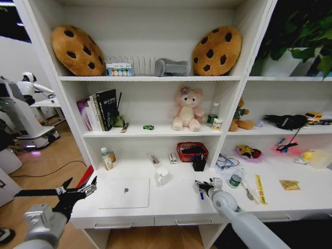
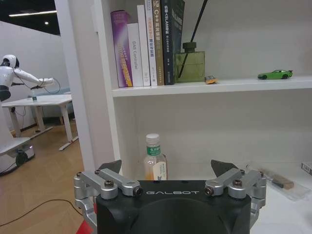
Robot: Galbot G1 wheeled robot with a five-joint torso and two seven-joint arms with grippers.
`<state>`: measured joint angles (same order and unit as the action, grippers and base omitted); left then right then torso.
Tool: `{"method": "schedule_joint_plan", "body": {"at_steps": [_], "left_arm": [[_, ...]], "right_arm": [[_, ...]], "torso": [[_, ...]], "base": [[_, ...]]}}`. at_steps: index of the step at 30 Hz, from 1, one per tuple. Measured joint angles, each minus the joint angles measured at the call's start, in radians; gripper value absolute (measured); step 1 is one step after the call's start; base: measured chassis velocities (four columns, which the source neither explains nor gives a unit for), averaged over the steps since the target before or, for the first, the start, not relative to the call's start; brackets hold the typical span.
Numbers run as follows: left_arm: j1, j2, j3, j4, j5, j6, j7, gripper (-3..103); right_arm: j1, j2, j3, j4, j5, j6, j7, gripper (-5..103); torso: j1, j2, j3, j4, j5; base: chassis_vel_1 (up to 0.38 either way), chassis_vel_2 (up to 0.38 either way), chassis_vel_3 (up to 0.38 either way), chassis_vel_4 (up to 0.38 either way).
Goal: Organize the objects on the table.
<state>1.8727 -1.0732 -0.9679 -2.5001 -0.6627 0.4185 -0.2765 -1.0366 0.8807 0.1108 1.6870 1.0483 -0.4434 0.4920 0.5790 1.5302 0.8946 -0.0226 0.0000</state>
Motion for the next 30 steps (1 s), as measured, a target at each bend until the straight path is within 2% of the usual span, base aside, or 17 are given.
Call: {"method": "schedule_joint_plan", "body": {"at_steps": [1, 4, 5, 7, 20, 22, 23, 24, 25, 26, 27, 30], "left_arm": [[0.0, 0.0, 0.0, 0.0, 0.0, 0.0, 0.0, 100], [0.0, 0.0, 0.0, 0.0, 0.0, 0.0, 0.0, 100], [0.0, 0.0, 0.0, 0.0, 0.0, 0.0, 0.0, 100], [0.0, 0.0, 0.0, 0.0, 0.0, 0.0, 0.0, 100], [0.0, 0.0, 0.0, 0.0, 0.0, 0.0, 0.0, 100], [0.0, 0.0, 0.0, 0.0, 0.0, 0.0, 0.0, 100], [0.0, 0.0, 0.0, 0.0, 0.0, 0.0, 0.0, 100], [0.0, 0.0, 0.0, 0.0, 0.0, 0.0, 0.0, 100], [0.0, 0.0, 0.0, 0.0, 0.0, 0.0, 0.0, 100], [0.0, 0.0, 0.0, 0.0, 0.0, 0.0, 0.0, 100], [0.0, 0.0, 0.0, 0.0, 0.0, 0.0, 0.0, 100], [0.0, 0.0, 0.0, 0.0, 0.0, 0.0, 0.0, 100]], "right_arm": [[0.0, 0.0, 0.0, 0.0, 0.0, 0.0, 0.0, 47], [0.007, -0.007, -0.012, 0.0, 0.018, -0.003, 0.008, 31], [0.007, -0.007, -0.012, 0.0, 0.018, -0.003, 0.008, 31], [0.007, -0.011, -0.017, 0.0, 0.027, -0.005, 0.012, 21], [-0.008, -0.019, -0.012, 0.013, 0.037, -0.006, 0.015, 12], [-0.012, -0.024, 0.01, 0.023, -0.022, 0.01, -0.026, 12], [-0.012, -0.024, 0.01, 0.023, -0.022, 0.01, -0.026, 12], [-0.012, -0.027, 0.022, 0.026, -0.069, 0.032, -0.06, 12], [-0.011, -0.031, 0.033, 0.028, -0.125, 0.063, -0.106, 12], [-0.003, -0.036, 0.049, 0.023, -0.227, 0.136, -0.187, 12], [-0.003, -0.036, 0.049, 0.023, -0.227, 0.136, -0.187, 12], [0.052, -0.04, 0.056, -0.031, -0.375, 0.289, -0.291, 12]], "torso": [[0.0, 0.0, 0.0, 0.0, 0.0], [0.0, 0.0, 0.0, 0.0, 0.0], [0.0, 0.0, 0.0, 0.0, 0.0], [0.0, 0.0, 0.0, 0.0, 0.0], [0.0, 0.0, 0.0, 0.0, 0.0002], [0.0, 0.0, 0.0, -0.0001, 0.0004], [0.0, 0.0, 0.0, -0.0001, 0.0004], [0.0, 0.0, 0.0, 0.0, 0.0003], [0.0, 0.0, 0.0, 0.0, 0.0001], [0.0, 0.0, 0.0, -0.0002, 0.0001], [0.0, 0.0, 0.0, -0.0002, 0.0001], [0.0, 0.0, 0.0, 0.0, 0.0]], "base": [[0.0, 0.0, 0.0, 0.0], [0.0, 0.0, 0.0, 0.0], [0.0, 0.0, 0.0, 0.0], [0.0, 0.0, 0.0, 0.0], [0.0, 0.0, 0.0, 0.0], [0.0, 0.0, 0.0, 0.0], [0.0, 0.0, 0.0, 0.0], [0.0, 0.0, 0.0, 0.0], [0.0, 0.0, 0.0, 0.0], [0.0, 0.0, 0.0, 0.0], [0.0, 0.0, 0.0, 0.0], [0.0, 0.0, 0.0, 0.0]]}}
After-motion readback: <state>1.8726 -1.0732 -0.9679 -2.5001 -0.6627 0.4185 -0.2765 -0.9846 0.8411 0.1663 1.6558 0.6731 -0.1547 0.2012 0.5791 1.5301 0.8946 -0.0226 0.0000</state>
